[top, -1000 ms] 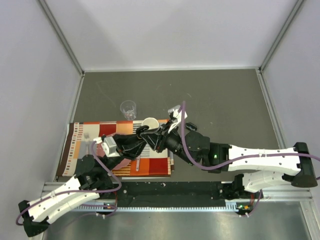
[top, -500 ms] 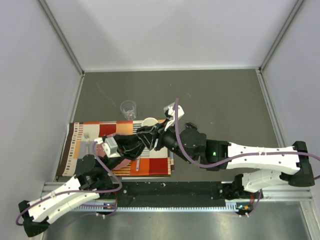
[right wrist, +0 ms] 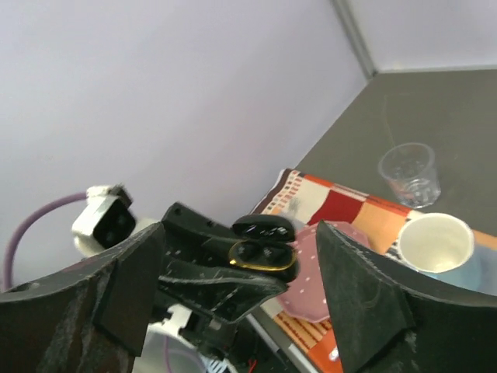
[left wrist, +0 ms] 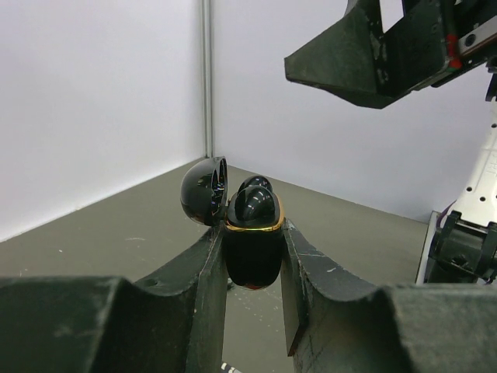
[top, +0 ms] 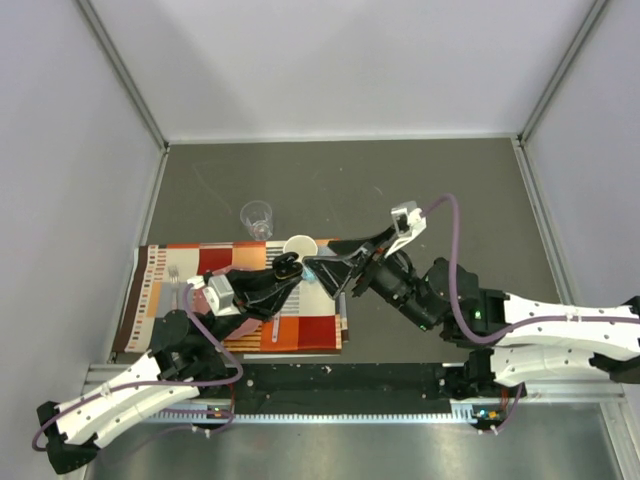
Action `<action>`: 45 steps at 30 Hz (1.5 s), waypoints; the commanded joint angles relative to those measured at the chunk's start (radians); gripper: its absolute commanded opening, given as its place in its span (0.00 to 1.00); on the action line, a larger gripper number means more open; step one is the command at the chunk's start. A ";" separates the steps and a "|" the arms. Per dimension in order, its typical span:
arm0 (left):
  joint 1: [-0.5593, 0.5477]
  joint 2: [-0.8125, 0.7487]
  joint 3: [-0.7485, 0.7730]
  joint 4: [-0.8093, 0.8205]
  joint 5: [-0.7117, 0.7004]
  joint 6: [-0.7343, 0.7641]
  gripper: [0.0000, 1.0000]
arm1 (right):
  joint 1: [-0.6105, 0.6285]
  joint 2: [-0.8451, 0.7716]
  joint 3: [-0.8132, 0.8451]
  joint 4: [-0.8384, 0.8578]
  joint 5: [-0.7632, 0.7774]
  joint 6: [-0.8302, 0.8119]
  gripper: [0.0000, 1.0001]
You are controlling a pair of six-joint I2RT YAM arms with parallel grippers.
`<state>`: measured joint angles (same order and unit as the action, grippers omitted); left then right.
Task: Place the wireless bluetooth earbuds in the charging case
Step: Place the earbud in the charging case, then close the charging case.
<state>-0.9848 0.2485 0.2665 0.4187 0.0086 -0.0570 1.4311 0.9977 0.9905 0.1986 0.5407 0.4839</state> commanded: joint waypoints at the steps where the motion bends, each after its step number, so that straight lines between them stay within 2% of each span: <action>1: -0.003 -0.009 0.005 0.063 0.005 -0.003 0.00 | -0.003 -0.021 0.008 -0.129 0.216 0.106 0.86; 3: -0.003 -0.009 0.002 0.071 0.007 -0.009 0.00 | -0.020 -0.021 0.043 -0.224 0.213 0.148 0.92; 6: -0.003 -0.003 0.005 0.074 0.013 -0.010 0.00 | -0.089 -0.025 0.080 -0.356 0.089 0.177 0.96; 7: -0.003 -0.002 0.008 0.072 0.017 -0.012 0.00 | -0.118 -0.016 0.098 -0.410 0.020 0.244 0.99; 8: -0.003 0.005 0.010 0.072 0.021 -0.012 0.00 | -0.197 -0.011 0.112 -0.515 -0.028 0.280 0.99; 10: -0.003 0.008 0.019 0.063 0.036 -0.017 0.00 | -0.283 0.011 0.132 -0.576 -0.144 0.358 0.99; 11: -0.003 0.011 0.022 0.061 0.039 -0.018 0.00 | -0.357 0.019 0.132 -0.618 -0.260 0.384 0.99; 13: -0.003 0.012 0.025 0.060 0.053 -0.024 0.00 | -0.423 0.036 0.114 -0.634 -0.417 0.461 0.99; 17: -0.003 0.021 0.030 0.060 0.086 -0.032 0.00 | -0.494 0.058 0.100 -0.624 -0.560 0.484 0.99; 23: -0.003 0.052 0.053 0.052 0.155 -0.033 0.00 | -0.494 -0.013 0.023 -0.369 -0.602 0.434 0.99; 27: -0.003 0.086 0.077 0.046 0.205 -0.030 0.00 | -0.494 0.012 0.082 -0.427 -0.597 0.407 0.99; 29: -0.003 0.106 0.082 0.057 0.221 -0.032 0.00 | -0.494 0.050 0.108 -0.450 -0.654 0.384 0.99; 32: -0.003 0.127 0.088 0.066 0.234 -0.032 0.00 | -0.492 0.090 0.111 -0.450 -0.705 0.398 0.99; 45: -0.003 0.166 0.092 0.092 0.252 -0.044 0.00 | -0.452 0.107 0.106 -0.412 -0.700 0.387 0.99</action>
<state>-0.9848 0.4042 0.3134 0.4290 0.2470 -0.0845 0.9653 1.1072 1.0607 -0.2684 -0.1528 0.8841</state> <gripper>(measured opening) 0.337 0.987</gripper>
